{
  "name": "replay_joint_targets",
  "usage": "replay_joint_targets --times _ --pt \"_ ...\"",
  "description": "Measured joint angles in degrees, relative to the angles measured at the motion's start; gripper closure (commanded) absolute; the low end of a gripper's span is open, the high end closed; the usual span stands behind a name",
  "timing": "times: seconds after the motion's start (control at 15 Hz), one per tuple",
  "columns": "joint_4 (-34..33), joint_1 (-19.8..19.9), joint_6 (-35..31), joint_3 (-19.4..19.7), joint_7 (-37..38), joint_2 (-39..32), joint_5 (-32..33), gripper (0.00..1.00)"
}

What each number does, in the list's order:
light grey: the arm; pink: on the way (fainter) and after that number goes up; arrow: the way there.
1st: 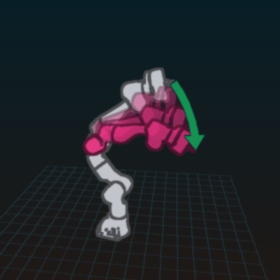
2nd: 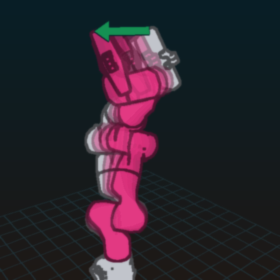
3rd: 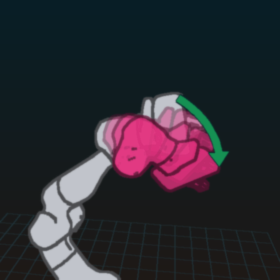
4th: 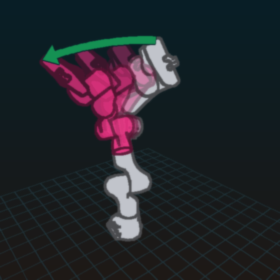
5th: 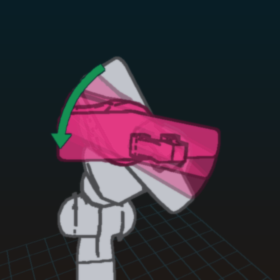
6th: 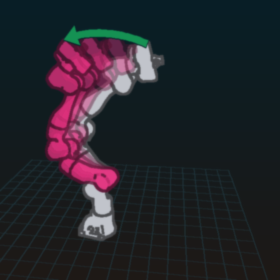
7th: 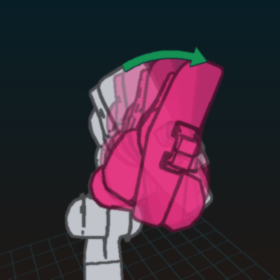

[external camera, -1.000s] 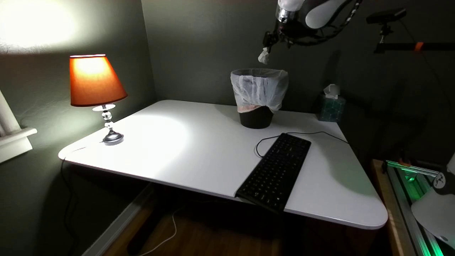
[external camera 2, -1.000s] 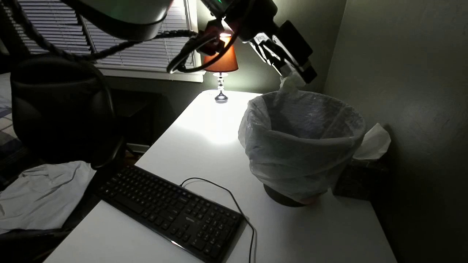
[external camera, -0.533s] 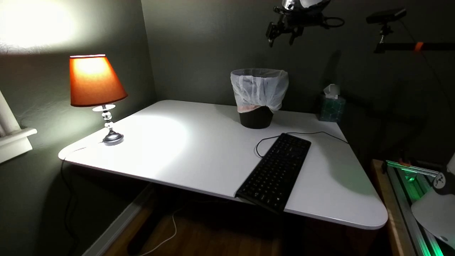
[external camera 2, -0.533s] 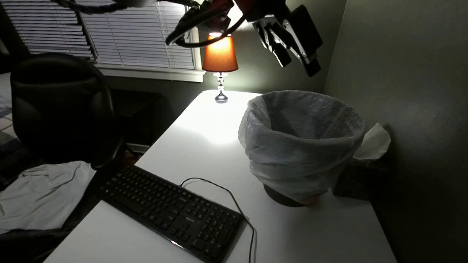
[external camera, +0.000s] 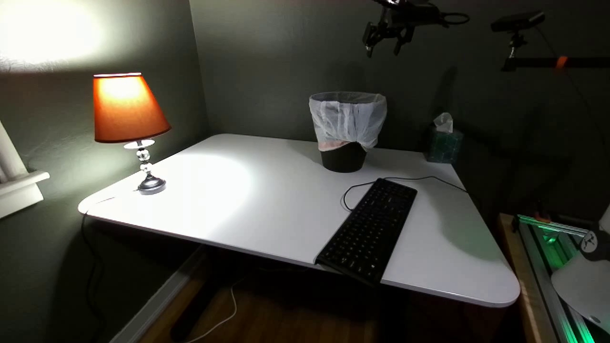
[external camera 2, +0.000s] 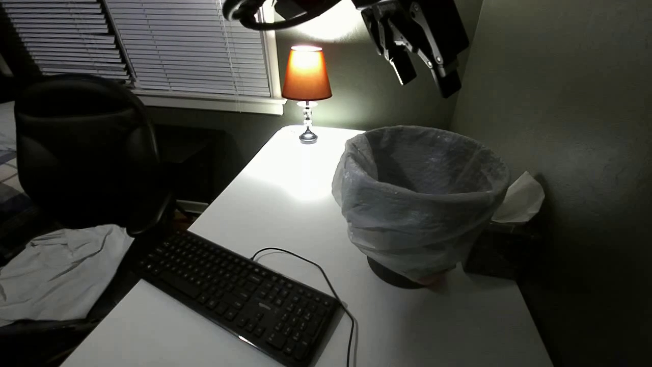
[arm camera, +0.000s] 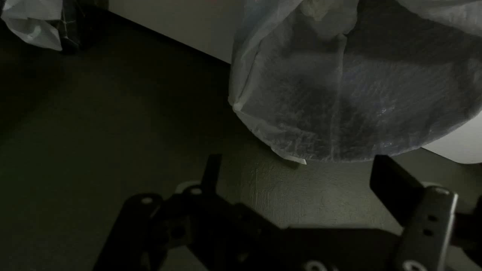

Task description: Pick up the bucket then put the white paper into it

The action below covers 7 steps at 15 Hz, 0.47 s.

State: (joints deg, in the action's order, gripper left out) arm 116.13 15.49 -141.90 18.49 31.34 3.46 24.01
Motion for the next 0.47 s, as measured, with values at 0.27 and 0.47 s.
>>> replay_joint_targets --times 0.27,0.47 --pt "-0.2 0.3 0.1 -0.3 0.0 -0.1 0.0 0.0" --pt "-0.2 0.3 0.1 -0.4 0.0 -0.1 0.0 0.0"
